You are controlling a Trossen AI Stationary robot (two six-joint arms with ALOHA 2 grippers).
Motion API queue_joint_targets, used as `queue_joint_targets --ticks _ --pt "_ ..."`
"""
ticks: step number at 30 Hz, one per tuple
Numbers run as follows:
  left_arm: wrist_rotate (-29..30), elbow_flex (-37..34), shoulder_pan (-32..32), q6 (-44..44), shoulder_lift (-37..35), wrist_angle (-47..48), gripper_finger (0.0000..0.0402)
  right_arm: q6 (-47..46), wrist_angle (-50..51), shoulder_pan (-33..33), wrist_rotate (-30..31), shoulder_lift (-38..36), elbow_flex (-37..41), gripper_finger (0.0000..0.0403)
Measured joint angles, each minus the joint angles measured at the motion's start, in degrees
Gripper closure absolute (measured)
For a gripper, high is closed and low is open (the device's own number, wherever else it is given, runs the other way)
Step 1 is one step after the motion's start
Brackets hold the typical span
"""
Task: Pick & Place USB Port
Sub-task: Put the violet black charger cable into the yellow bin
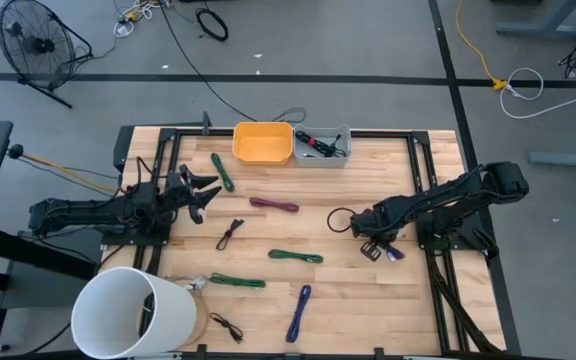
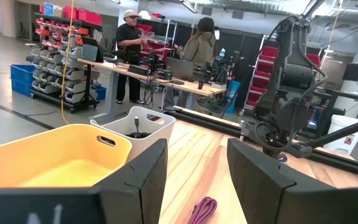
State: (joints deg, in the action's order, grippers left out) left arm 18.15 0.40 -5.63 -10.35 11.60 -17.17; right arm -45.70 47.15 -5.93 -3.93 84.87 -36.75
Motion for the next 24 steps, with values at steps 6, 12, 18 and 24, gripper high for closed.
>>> queue_joint_targets --ticks 6,12,18,24 --pt "0.0 0.0 -0.01 -0.09 0.0 -0.07 0.0228 6.87 -2.05 -0.11 7.26 -2.97 -8.86 0.0394" --pt "0.0 0.02 0.0 -1.03 0.0 -0.15 0.0228 14.54 -2.37 -0.21 13.89 -6.68 -21.48 0.0394" --pt "-0.43 0.02 0.0 -1.01 0.0 -0.25 0.0228 23.72 -9.18 -0.33 16.53 -10.54 -29.75 0.0394" --pt "-2.7 0.01 -0.07 -0.89 0.0 -3.32 0.0228 33.07 -22.58 -0.62 15.86 -12.97 -30.24 0.0394"
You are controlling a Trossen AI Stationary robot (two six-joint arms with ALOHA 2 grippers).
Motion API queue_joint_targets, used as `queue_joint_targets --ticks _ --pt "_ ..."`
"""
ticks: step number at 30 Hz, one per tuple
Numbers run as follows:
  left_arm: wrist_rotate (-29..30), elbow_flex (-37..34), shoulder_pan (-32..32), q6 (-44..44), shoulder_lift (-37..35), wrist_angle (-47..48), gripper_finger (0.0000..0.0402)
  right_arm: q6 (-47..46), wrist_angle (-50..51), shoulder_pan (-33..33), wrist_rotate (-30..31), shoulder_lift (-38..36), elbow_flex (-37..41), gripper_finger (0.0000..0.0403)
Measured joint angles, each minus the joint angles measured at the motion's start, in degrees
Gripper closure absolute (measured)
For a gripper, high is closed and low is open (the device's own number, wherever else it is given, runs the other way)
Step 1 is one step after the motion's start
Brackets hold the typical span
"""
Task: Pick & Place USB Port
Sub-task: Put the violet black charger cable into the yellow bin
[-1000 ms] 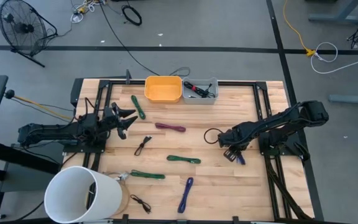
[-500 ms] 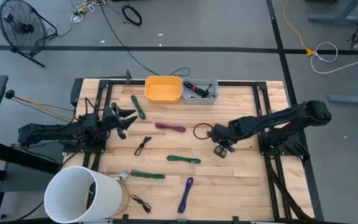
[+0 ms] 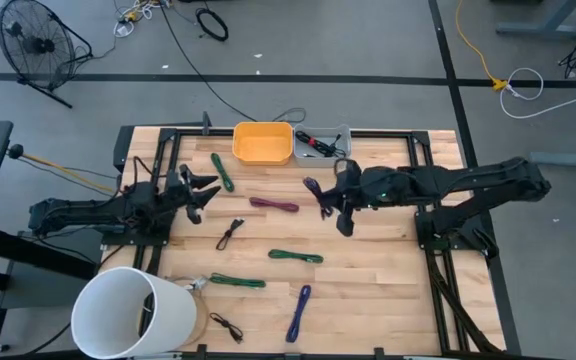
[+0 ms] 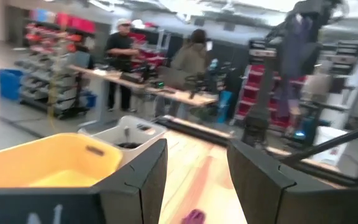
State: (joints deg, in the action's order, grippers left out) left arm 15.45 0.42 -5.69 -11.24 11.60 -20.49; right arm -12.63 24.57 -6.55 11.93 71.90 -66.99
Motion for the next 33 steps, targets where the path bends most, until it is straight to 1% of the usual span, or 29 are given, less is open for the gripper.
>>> queue_joint_targets --ticks 4,8,12,16,21,24,28,30,33 --pt "-5.2 0.0 0.07 0.7 0.0 -2.4 0.0228 4.86 -6.64 -0.74 -1.2 0.4 0.07 0.0394" --pt "-6.62 0.01 0.07 1.4 0.02 -4.67 0.0228 8.98 -15.91 -1.72 -3.04 0.43 1.77 0.0394" --pt "-7.95 -0.01 0.07 1.2 0.0 -6.13 0.0228 11.62 -22.32 -2.25 -3.95 0.44 4.02 0.0394" --pt "-8.23 0.01 0.09 0.94 0.02 -6.69 0.0228 12.11 -24.05 -2.25 -3.94 0.46 5.3 0.0394" --pt "-10.49 0.0 0.84 -0.11 1.55 -12.85 0.0228 12.32 -24.99 -2.25 -3.85 0.46 5.47 0.0394" --pt "-10.23 0.0 2.16 0.43 4.96 -17.81 0.0228 12.94 -25.64 -2.25 -3.87 0.46 5.47 0.0394" --pt "-6.94 0.18 3.71 1.44 12.33 -24.3 0.0228 13.14 -25.52 -2.25 -3.85 0.46 5.47 0.0394" --pt "-6.53 1.84 4.25 1.45 16.7 -25.3 0.0228 13.16 -25.49 -2.24 -3.85 0.46 5.47 0.0394" --pt "-6.68 6.55 5.39 2.66 23.76 -26.21 0.0228 13.18 -25.46 -2.22 -3.84 0.46 5.47 0.0393"
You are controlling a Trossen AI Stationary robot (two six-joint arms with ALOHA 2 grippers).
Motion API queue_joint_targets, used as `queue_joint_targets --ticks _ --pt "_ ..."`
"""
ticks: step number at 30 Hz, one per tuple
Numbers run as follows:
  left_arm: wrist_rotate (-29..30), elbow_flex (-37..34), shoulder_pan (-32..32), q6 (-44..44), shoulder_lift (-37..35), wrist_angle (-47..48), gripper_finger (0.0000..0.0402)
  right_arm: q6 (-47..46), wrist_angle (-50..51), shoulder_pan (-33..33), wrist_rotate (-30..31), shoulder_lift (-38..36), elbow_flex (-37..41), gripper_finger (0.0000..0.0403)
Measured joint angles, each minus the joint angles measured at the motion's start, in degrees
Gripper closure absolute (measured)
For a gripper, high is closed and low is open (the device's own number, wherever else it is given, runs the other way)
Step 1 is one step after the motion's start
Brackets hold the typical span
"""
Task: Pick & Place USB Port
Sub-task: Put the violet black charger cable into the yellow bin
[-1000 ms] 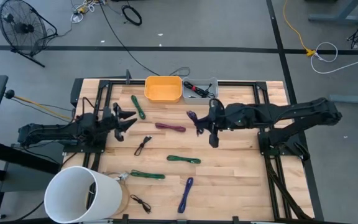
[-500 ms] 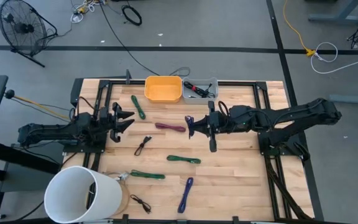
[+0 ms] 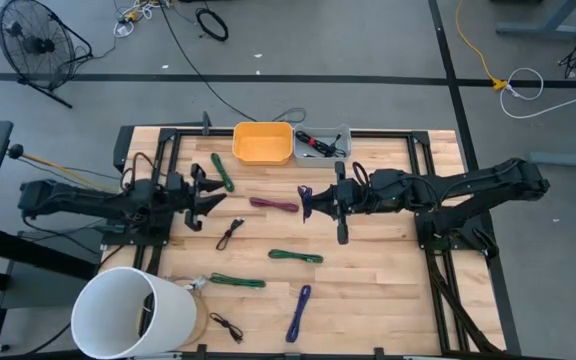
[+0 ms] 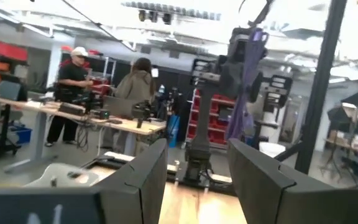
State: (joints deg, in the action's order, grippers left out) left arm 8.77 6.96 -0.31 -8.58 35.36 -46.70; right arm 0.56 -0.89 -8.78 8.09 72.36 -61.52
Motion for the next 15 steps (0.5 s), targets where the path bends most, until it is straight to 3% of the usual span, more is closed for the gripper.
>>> queue_joint_targets --ticks 5,9,15 --pt "-0.44 10.01 2.4 4.07 13.15 0.3 0.0228 0.0 0.94 0.0 -0.01 0.0 0.0 0.0392" --pt "-4.61 18.83 3.69 7.85 23.3 0.23 0.0228 0.11 0.93 0.0 -0.01 0.0 0.0 0.0395" --pt "-7.48 29.88 4.4 10.96 34.37 0.25 0.0228 0.11 0.99 -0.02 -0.12 0.0 0.0 0.0395"
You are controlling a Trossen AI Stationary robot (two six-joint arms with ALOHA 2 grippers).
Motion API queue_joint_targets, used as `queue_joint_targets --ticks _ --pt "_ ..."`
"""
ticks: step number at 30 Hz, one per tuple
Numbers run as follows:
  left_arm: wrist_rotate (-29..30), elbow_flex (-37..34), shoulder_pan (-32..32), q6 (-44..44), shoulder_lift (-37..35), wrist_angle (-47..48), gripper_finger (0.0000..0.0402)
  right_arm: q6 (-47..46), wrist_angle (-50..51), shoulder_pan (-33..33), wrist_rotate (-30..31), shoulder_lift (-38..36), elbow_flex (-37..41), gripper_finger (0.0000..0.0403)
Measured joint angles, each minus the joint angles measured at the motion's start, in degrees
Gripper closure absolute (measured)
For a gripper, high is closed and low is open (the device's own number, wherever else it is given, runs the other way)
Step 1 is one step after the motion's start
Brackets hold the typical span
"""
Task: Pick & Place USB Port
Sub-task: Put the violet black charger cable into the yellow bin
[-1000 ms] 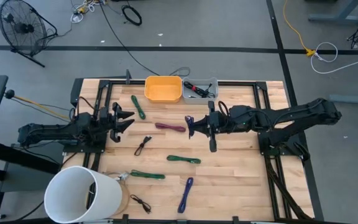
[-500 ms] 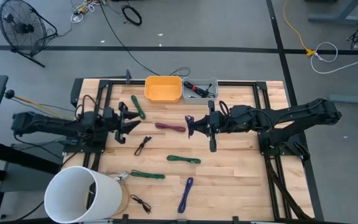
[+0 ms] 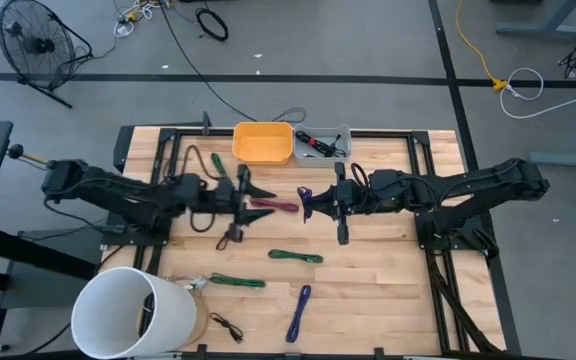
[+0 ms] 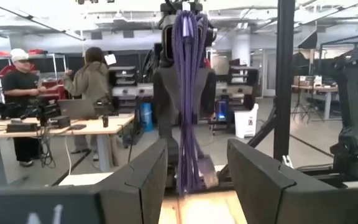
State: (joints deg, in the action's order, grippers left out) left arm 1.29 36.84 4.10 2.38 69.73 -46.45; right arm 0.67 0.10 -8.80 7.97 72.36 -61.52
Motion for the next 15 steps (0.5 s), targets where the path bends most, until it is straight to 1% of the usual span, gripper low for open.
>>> queue_joint_targets --ticks 3,8,11,15 --pt "-0.07 4.17 0.02 1.28 4.1 1.51 0.0228 -0.02 0.0 0.0 -0.02 0.0 0.0 0.0396" --pt "-0.07 10.0 0.02 1.49 9.64 1.51 0.0228 -0.02 0.06 0.0 -0.02 0.0 0.0 0.0396" --pt "-0.32 12.34 0.02 2.27 10.95 1.67 0.0228 -0.04 0.53 0.0 0.0 0.0 0.0 0.0396" --pt "-3.62 14.46 -0.01 2.82 11.28 1.91 0.0228 -0.17 0.81 0.0 -0.02 0.0 0.0 0.0396"
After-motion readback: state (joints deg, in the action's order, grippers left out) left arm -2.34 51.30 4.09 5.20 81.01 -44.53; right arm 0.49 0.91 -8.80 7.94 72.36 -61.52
